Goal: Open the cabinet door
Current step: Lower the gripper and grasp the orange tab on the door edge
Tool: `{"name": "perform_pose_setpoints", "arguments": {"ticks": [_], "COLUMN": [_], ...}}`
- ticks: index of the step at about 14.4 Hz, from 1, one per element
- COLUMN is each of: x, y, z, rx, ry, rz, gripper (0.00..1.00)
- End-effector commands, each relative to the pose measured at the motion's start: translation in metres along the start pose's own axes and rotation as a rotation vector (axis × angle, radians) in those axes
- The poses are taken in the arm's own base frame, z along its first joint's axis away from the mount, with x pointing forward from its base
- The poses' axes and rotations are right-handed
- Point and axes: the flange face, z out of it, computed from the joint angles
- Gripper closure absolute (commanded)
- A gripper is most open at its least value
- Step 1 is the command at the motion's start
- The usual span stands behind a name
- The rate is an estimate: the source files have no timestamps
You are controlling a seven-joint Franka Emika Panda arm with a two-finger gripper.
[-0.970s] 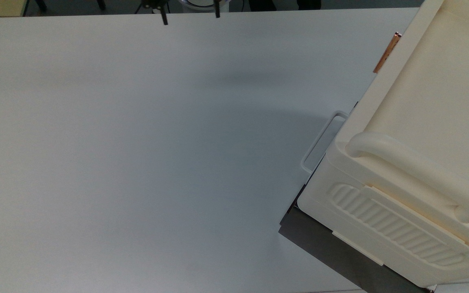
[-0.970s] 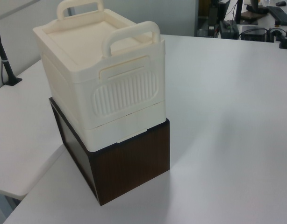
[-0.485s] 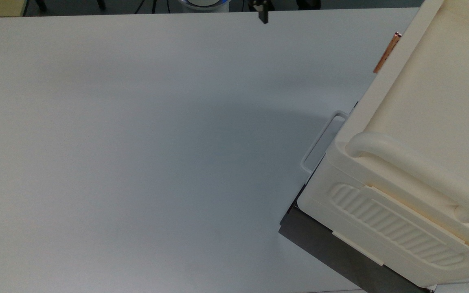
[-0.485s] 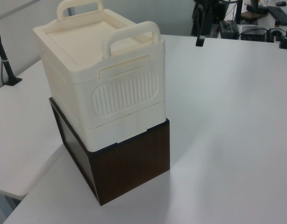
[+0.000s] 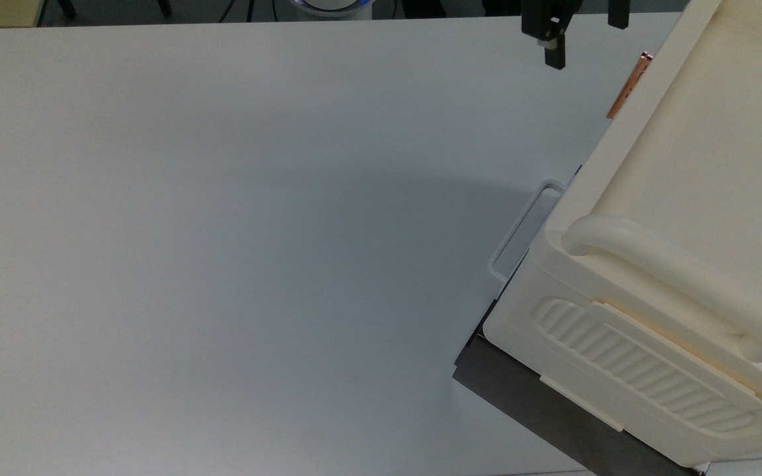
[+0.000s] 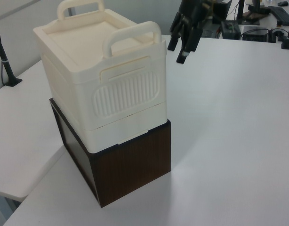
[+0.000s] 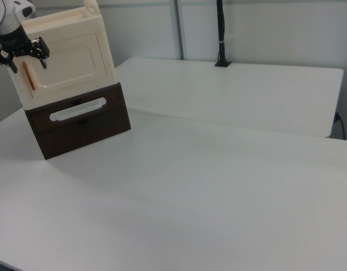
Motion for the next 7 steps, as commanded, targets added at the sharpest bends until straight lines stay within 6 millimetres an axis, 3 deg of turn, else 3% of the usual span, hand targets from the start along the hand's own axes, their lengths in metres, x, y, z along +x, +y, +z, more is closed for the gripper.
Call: {"name": "perform_pose_setpoints", "arguments": {"ticks": [1,4,7], "x": [0.016,0.026,0.028], "y": [-0.004,-0.012,-0.013], "z": [0.008,0.020,0.019], "rx": [0.012,0.022,0.023], "ry": [0.063,0.063,0.068], "rz": [-0.083,-0.106,-0.110], "gripper": [0.18,0.41,0.51]}}
